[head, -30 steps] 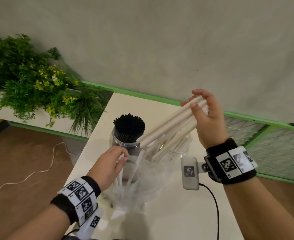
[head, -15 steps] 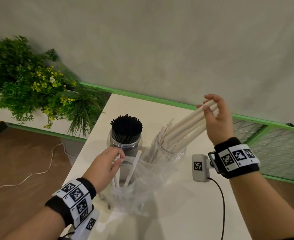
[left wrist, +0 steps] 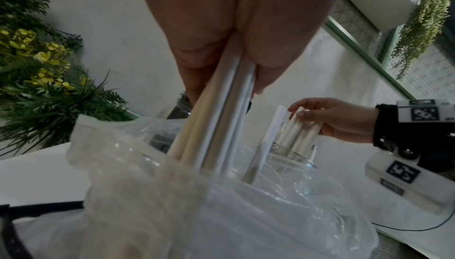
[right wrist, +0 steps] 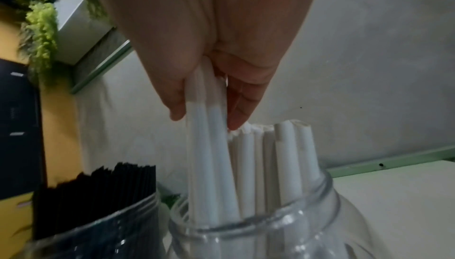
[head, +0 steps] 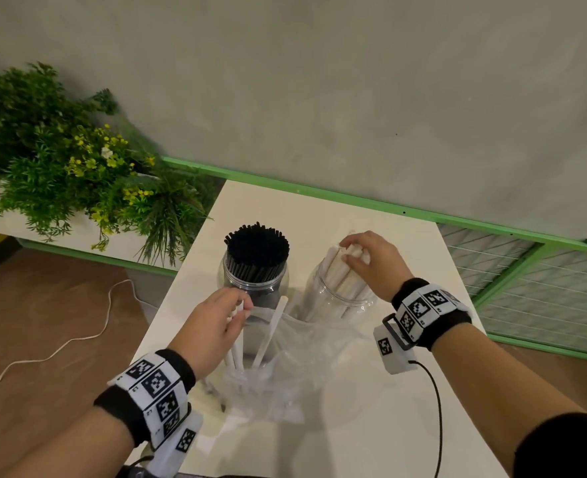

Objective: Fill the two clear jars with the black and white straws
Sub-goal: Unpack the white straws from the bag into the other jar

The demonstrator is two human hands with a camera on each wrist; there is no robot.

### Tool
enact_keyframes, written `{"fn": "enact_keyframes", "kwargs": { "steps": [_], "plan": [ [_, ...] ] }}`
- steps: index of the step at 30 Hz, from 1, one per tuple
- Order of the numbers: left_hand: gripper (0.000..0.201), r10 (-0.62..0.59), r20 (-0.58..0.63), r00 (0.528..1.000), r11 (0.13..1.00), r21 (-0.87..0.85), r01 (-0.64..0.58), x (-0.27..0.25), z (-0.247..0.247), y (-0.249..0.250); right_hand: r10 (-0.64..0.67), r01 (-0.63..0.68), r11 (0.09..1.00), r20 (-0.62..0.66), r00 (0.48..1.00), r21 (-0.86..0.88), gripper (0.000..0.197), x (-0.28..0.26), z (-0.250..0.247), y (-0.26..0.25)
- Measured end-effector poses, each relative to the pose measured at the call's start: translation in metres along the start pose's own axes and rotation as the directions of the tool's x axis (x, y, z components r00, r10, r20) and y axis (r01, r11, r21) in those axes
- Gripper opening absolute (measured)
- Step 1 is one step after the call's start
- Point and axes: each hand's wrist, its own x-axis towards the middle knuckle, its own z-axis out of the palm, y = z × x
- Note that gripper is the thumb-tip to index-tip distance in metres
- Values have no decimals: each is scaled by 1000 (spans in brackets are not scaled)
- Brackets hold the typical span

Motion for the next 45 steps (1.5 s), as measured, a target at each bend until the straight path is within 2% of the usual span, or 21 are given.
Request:
{"fn": "enact_keyframes", "kwargs": {
  "steps": [3,5,7,10,13,18,21,23,27,29,31,34,36,42,45],
  "plan": [
    [16,-7,1,1000,1000,-4,7,0,-1,-1,-95,94,995,-13,995,-28,17,-1,8,3],
    [14,-8,6,1000,1000,-3,8,0,-1,-1,-172,173,975,15,985,-140,23,-1,14,6],
    [13,-7,12,1000,1000,5,7,0,0,-1,-208,240,927,137,969,-289,32,1,20,11],
    [13,-13,14,1000,1000,4,13,1,0,-1,-216,364,821,350,911,-440,47,5,21,20],
    [12,-10,12,1000,1000,18,10,1,0,-1,-215,412,734,391,895,-539,62,8,13,26],
    [13,-14,12,1000,1000,17,14,0,0,0,-141,356,729,380,914,-584,71,2,9,38],
    [13,-22,9,1000,1000,14,21,1,0,0,-145,352,742,377,915,-570,67,5,10,41],
    [14,-21,9,1000,1000,11,21,1,0,0,-138,306,789,332,933,-533,70,12,10,43],
    [16,-16,9,1000,1000,7,16,1,0,-3,-65,148,928,243,968,-343,87,21,18,45],
    [17,-11,10,1000,1000,6,11,1,0,-4,-68,128,943,200,977,-308,85,23,21,44],
    [16,-11,9,1000,1000,6,11,1,0,-5,-72,134,929,186,980,-345,82,25,22,41],
    [16,-12,4,1000,1000,7,12,1,0,-6,4,79,902,193,981,-425,76,30,25,36],
    [17,-17,4,1000,1000,2,17,2,0,-6,25,42,903,150,988,-427,65,30,28,34],
    [20,-12,4,1000,1000,-18,12,4,-1,-4,-109,80,914,-50,993,-397,54,33,28,35],
    [21,-5,1,1000,1000,-24,5,3,-1,-4,2,17,931,53,999,-365,53,37,26,37]
  ]
}}
